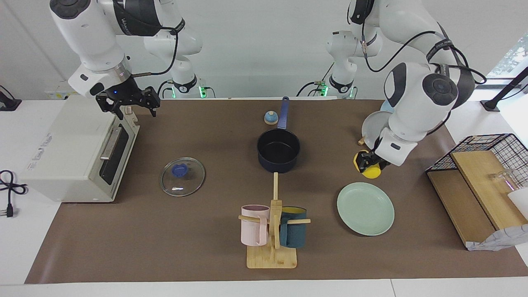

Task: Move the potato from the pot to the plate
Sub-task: 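Lift the yellow potato with the left gripper and carry it to the green plate, then lower the potato onto the green plate and open the left gripper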

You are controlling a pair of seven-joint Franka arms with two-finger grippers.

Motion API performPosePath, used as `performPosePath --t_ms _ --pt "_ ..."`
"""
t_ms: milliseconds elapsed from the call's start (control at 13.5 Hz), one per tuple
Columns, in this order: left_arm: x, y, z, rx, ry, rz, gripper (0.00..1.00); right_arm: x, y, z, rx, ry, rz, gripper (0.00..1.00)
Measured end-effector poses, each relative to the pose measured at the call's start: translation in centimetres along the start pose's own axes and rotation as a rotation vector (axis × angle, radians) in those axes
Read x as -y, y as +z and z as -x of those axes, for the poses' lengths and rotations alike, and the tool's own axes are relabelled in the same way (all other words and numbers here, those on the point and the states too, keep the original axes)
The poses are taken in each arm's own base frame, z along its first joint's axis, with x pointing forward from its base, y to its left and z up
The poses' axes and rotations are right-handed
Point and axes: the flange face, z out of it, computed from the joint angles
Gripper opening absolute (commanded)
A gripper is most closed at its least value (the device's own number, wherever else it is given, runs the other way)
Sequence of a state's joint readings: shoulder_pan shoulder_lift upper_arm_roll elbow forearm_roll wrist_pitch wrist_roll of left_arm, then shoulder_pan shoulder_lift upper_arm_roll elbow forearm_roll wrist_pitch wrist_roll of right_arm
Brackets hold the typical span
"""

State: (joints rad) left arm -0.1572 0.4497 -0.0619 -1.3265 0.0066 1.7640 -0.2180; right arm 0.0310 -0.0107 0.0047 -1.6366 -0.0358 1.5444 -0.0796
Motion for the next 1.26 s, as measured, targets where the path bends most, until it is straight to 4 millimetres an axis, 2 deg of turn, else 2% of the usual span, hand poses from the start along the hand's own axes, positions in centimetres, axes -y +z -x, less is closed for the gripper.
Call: performPosePath --t_ms 223,372,595,743,818,892,1115,1264 --pt "0.7 6.1 -3.2 -0.065 0.092 0.002 0.00 0.0 -0.2 0.1 -0.003 0.001 0.000 1.00" --pt "0.9 9.7 -4.3 -0.090 0.116 0.000 0.00 0.0 -0.2 0.1 -0.004 0.001 0.000 1.00" --pt "1.3 12.6 -4.1 -0.087 0.149 -0.002 0.00 0.0 -0.2 0.1 -0.004 0.001 0.000 1.00" --pt "1.3 13.8 -3.7 -0.077 0.169 -0.004 0.00 0.1 -0.2 0.1 -0.004 0.000 0.000 1.00" --pt "1.3 14.1 -3.6 -0.081 0.178 -0.004 0.62 0.1 -0.2 0.1 -0.004 0.000 0.000 1.00" --pt "1.3 14.3 -3.4 -0.082 0.190 -0.004 1.00 0.1 -0.2 0.1 -0.004 0.000 0.000 1.00" --pt "1.6 13.3 -3.4 -0.096 0.203 -0.005 1.00 0.1 -0.2 0.1 -0.004 0.000 0.000 1.00" --pt "2.6 9.6 -3.3 -0.125 0.190 -0.007 1.00 0.1 -0.2 0.1 -0.004 0.000 0.000 1.00"
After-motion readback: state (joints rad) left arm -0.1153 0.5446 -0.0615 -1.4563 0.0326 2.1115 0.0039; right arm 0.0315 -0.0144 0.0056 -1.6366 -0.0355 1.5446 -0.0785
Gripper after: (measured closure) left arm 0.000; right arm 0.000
